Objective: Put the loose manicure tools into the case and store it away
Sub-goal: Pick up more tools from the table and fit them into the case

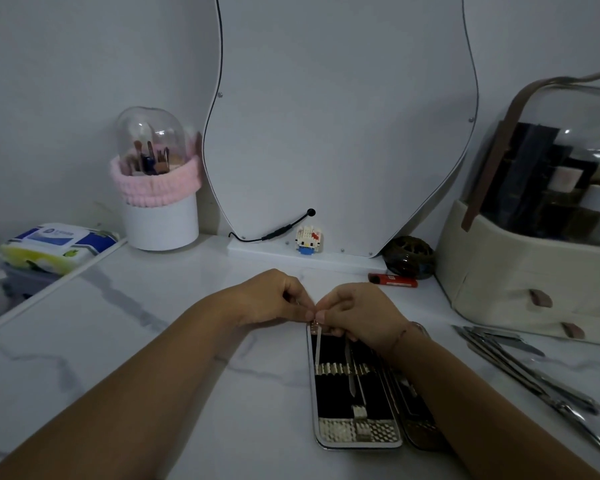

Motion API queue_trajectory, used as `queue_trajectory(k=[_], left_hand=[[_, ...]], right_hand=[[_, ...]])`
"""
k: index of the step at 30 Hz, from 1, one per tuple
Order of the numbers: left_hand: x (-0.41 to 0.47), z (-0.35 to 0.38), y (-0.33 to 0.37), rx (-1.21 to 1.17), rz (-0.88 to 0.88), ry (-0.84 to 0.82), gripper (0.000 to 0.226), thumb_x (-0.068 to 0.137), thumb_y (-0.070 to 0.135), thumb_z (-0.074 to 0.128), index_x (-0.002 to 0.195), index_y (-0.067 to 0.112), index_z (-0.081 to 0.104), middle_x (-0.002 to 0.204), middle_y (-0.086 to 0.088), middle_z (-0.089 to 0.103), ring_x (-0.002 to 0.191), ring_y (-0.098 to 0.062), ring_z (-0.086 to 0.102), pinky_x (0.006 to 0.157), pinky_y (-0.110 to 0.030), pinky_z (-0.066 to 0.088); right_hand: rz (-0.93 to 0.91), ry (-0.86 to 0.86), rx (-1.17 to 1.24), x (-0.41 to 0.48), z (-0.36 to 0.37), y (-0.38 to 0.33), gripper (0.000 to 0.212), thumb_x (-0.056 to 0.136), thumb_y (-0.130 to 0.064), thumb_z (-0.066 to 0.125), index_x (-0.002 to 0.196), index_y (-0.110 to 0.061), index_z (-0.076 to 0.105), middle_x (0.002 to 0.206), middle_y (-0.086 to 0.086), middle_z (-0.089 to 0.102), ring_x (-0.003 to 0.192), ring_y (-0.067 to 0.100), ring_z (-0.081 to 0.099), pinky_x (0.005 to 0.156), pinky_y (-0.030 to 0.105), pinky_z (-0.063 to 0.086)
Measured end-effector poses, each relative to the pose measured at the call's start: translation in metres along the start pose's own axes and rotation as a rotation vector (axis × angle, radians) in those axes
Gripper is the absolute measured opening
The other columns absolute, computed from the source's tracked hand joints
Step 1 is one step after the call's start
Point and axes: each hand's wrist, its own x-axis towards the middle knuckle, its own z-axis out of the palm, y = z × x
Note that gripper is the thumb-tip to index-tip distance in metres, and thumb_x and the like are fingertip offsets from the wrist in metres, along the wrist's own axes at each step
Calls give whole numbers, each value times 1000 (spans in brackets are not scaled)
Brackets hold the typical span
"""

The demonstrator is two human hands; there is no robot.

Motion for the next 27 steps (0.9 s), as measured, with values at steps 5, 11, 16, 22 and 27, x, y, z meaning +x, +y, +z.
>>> queue_trajectory(k=[5, 11, 16, 22, 27], left_hand=[[1, 1, -3, -17, -1, -5, 14, 75, 21, 77, 69, 31, 70, 60, 16, 61, 58, 4, 52, 61, -11, 40], [0, -1, -5, -36, 0, -21, 8, 77, 22, 75, 76, 28, 71, 67, 16, 64, 65, 5, 56, 67, -11, 43], [1, -3, -8, -30, 10, -50, 11, 76, 24, 76, 87, 22, 76, 89, 5, 68, 83, -7, 61, 87, -28, 49], [-1, -3, -6, -15, 13, -70, 10, 81, 22, 72, 88, 27, 76, 90, 10, 64, 83, -4, 58, 80, -20, 44], [-1, -3, -6, -25, -6, -62, 8, 80, 24, 73, 87, 24, 76, 93, 8, 67, 89, -7, 61, 90, -29, 48]], right_hand=[[-41, -7, -83, 0, -5, 4, 18, 87, -18, 57, 75, -16, 69, 59, 0, 59, 42, 0, 47, 50, 14, 42], [-49, -14, -157, 0, -7, 6, 34, 92, -27, 51, 66, -11, 66, 55, -5, 58, 45, 2, 46, 57, 14, 43], [-71, -69, -174, -2, -8, 7, 30, 92, -26, 49, 74, -14, 70, 58, -7, 57, 50, 3, 47, 60, 15, 43], [-164, -145, -324, -4, -10, 5, 24, 91, -26, 51, 97, -22, 73, 87, -6, 60, 70, 4, 51, 69, 15, 40], [-175, -169, -325, -6, -13, 3, 25, 91, -29, 51, 99, -21, 73, 88, -3, 62, 79, 11, 55, 76, 24, 46]])
